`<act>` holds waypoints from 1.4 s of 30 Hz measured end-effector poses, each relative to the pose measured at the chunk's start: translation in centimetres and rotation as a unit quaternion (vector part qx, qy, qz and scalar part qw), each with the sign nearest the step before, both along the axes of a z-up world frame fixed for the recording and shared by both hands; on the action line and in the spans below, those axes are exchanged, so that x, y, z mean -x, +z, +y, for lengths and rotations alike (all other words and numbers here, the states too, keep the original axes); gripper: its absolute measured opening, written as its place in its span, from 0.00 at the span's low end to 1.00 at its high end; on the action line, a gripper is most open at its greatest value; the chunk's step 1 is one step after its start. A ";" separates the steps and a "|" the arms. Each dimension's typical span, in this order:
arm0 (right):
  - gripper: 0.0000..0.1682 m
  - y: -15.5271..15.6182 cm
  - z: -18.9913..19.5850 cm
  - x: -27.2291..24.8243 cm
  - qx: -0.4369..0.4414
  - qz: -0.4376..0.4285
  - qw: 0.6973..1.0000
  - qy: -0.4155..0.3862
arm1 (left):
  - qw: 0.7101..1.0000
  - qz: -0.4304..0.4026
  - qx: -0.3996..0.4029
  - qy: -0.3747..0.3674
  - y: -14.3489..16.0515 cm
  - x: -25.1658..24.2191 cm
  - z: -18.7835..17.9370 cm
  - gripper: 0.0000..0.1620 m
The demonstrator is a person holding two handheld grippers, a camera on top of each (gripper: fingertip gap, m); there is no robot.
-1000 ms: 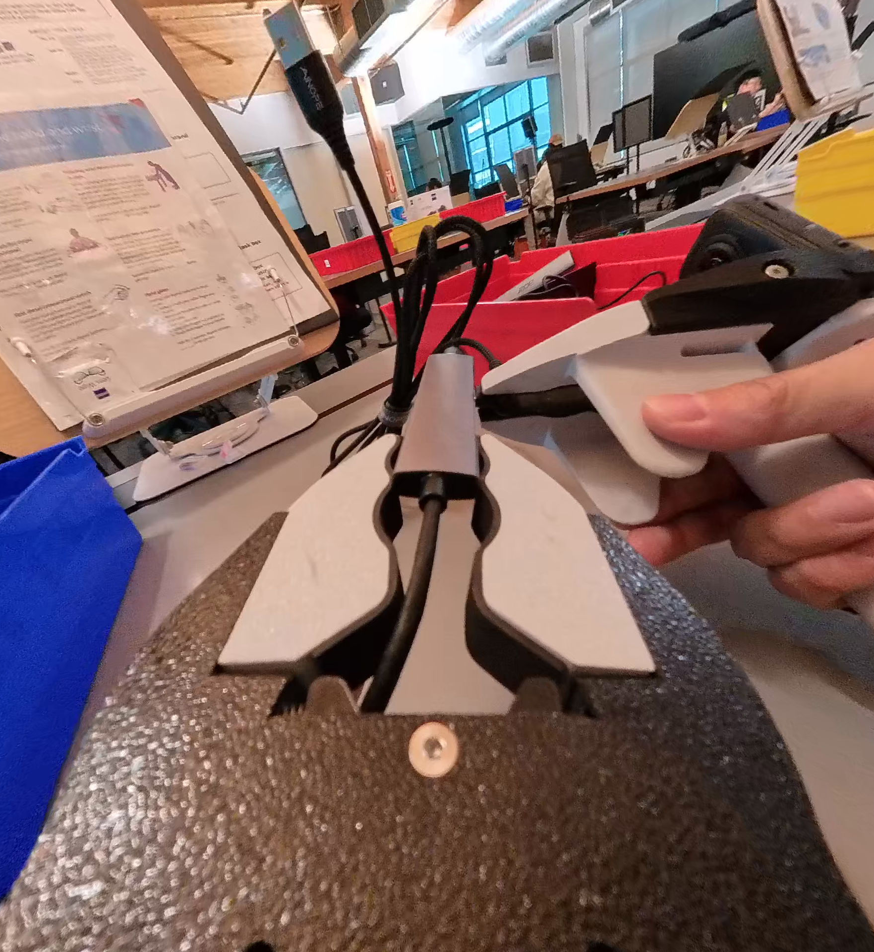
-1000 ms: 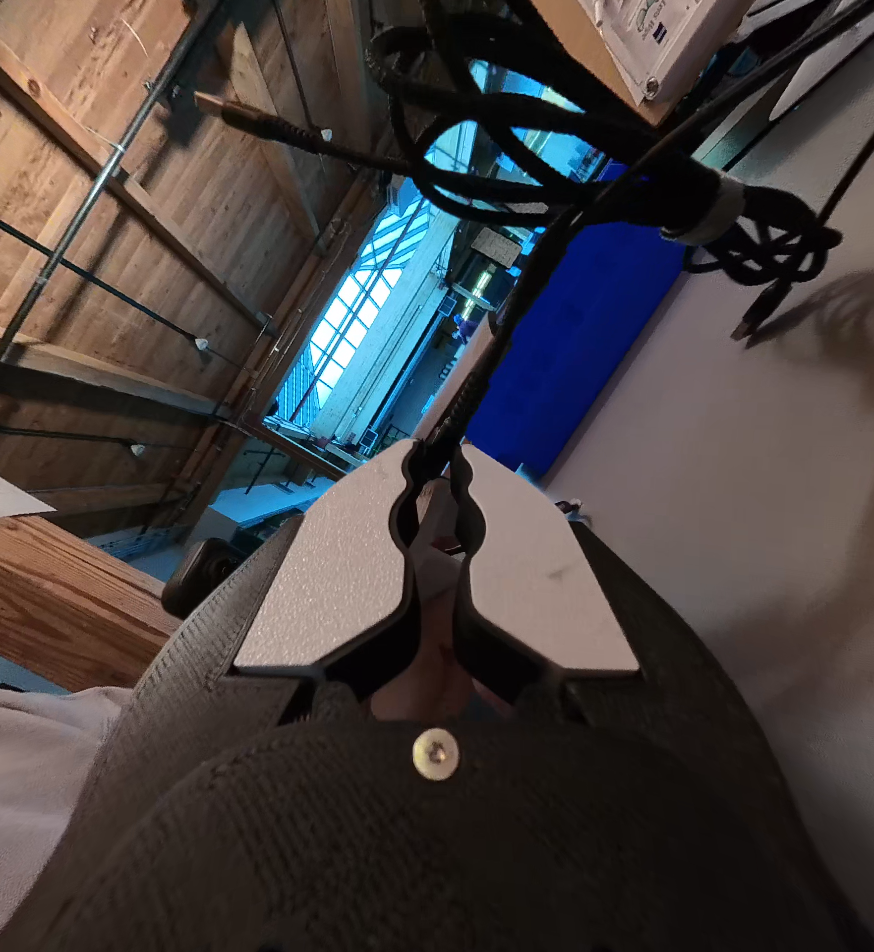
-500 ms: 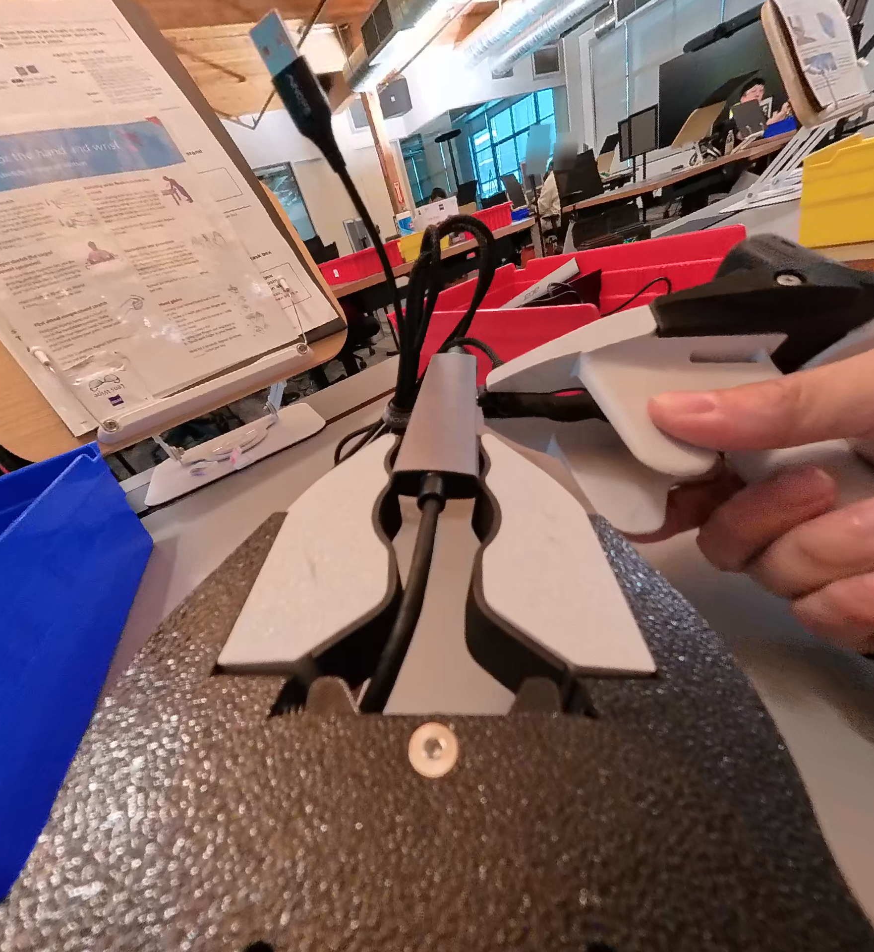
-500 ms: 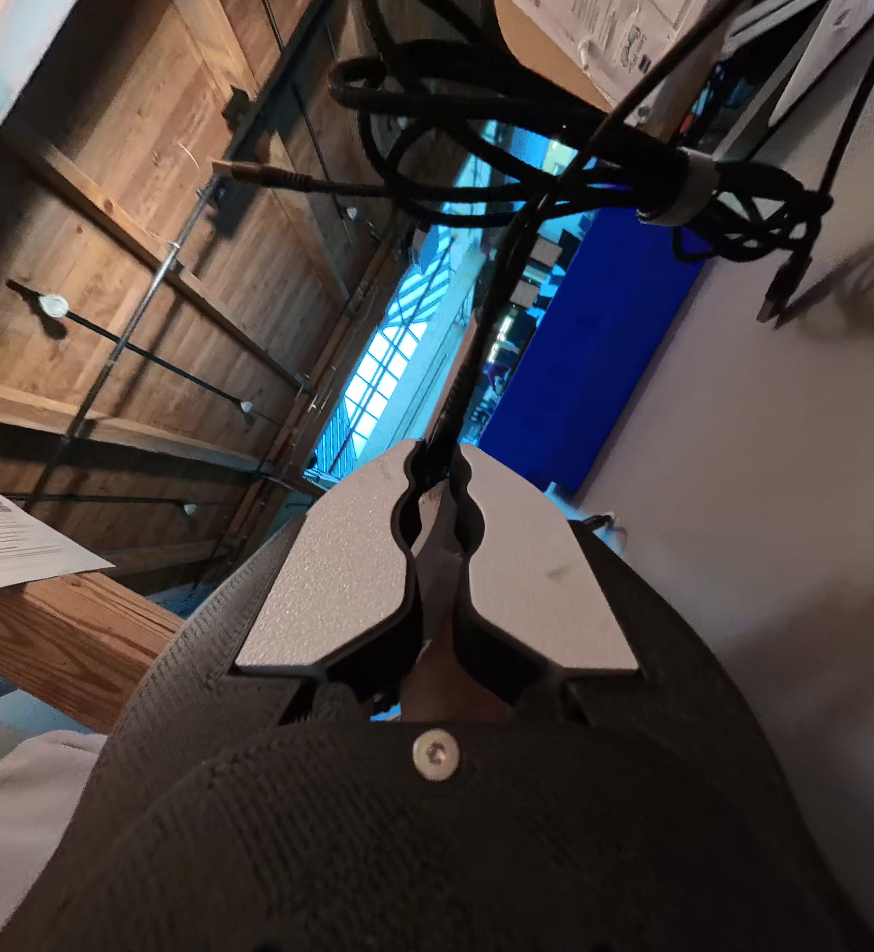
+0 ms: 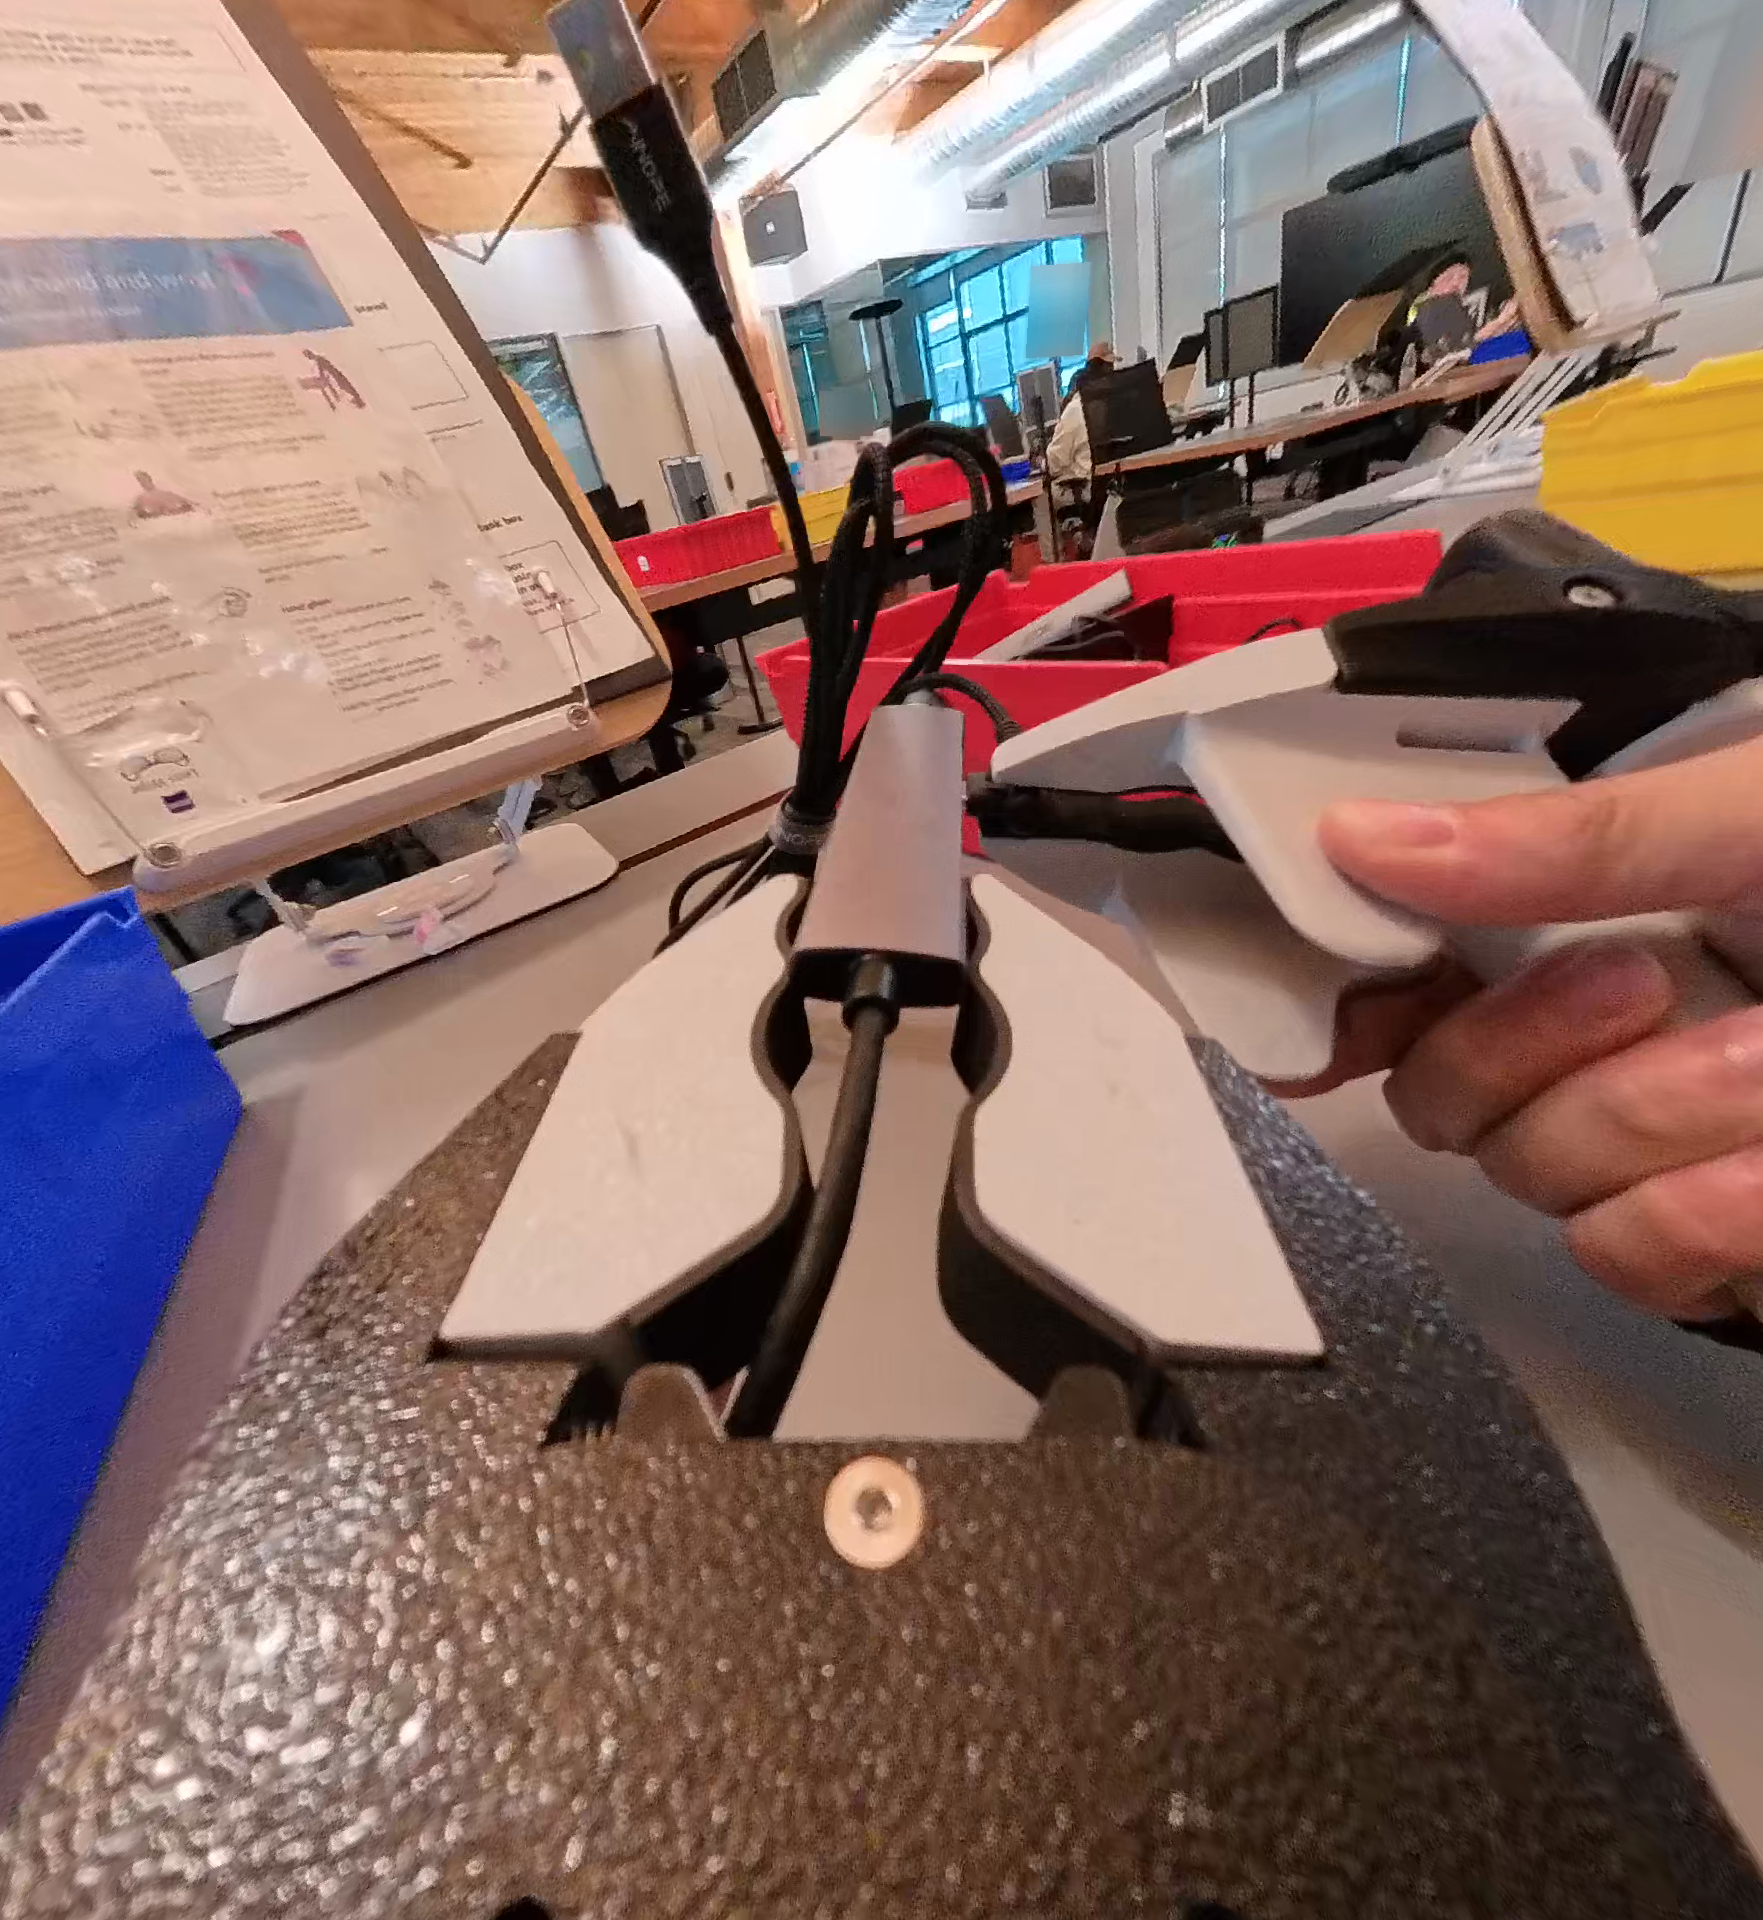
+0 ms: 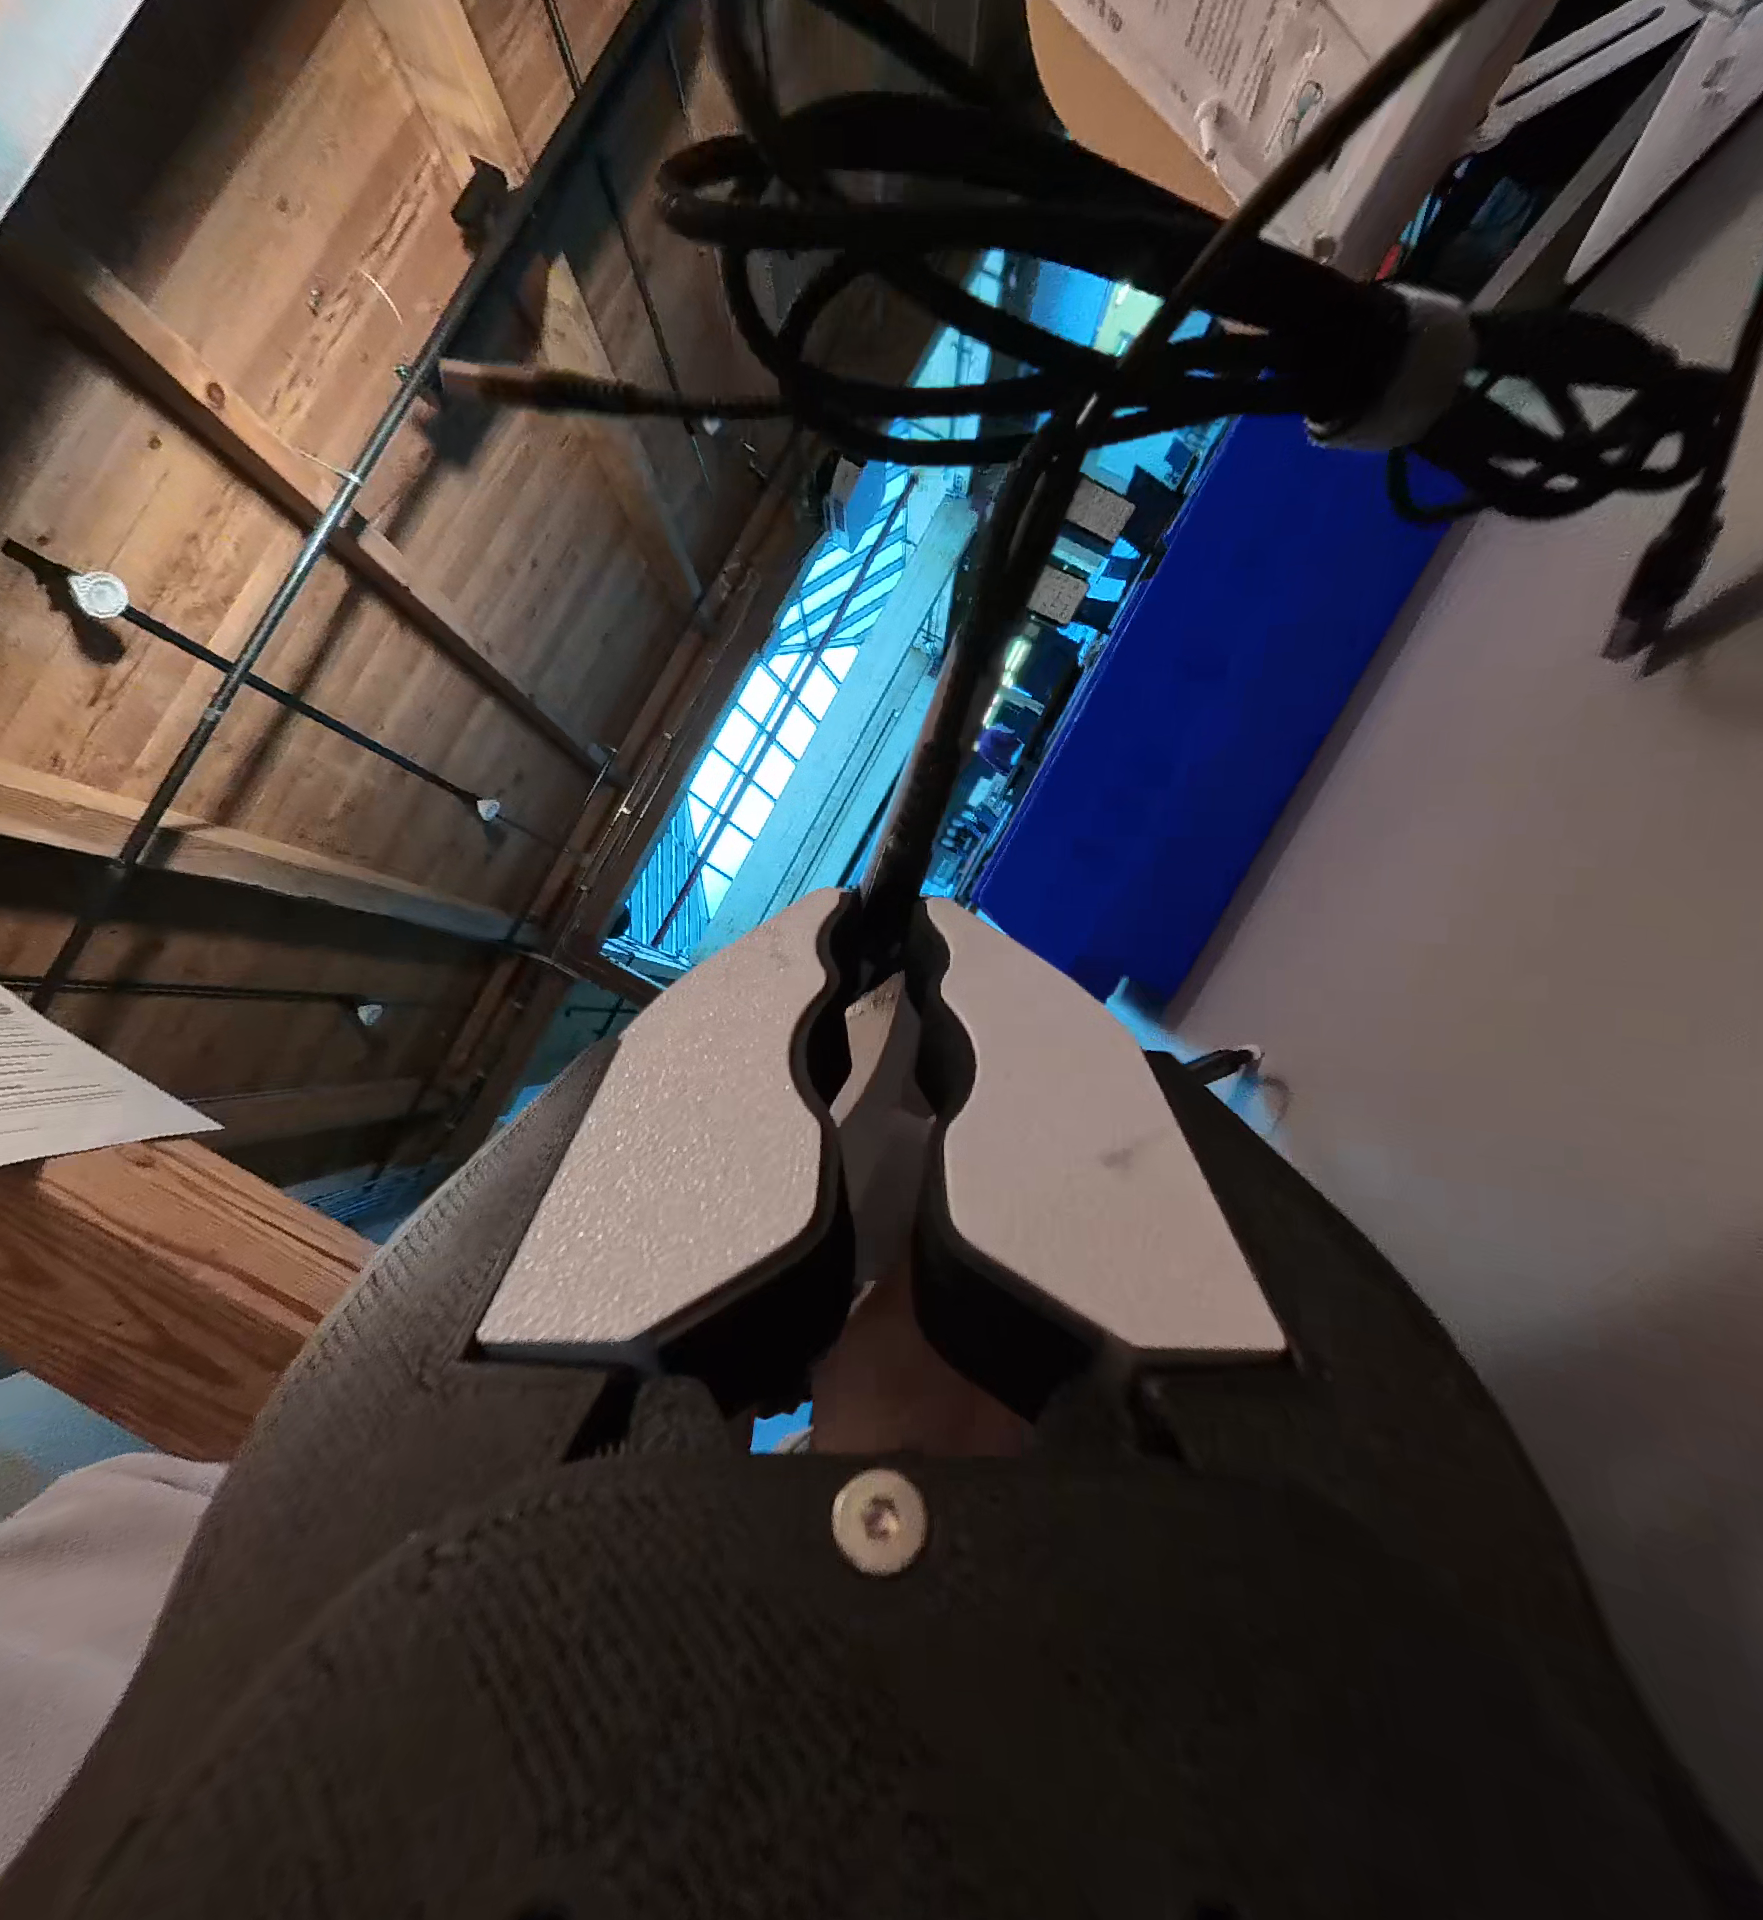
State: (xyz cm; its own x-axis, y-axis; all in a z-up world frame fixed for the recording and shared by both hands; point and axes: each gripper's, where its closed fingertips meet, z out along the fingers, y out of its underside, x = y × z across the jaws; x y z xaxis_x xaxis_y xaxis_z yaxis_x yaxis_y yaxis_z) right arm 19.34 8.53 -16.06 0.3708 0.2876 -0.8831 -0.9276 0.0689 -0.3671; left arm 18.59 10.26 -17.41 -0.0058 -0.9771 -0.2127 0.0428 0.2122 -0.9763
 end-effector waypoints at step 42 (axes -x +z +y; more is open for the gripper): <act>0.05 -0.1 0.5 -0.1 0.018 0.006 0.999 -0.042 | 1.000 0.005 0.013 0.007 0.2 0.1 0.6 0.15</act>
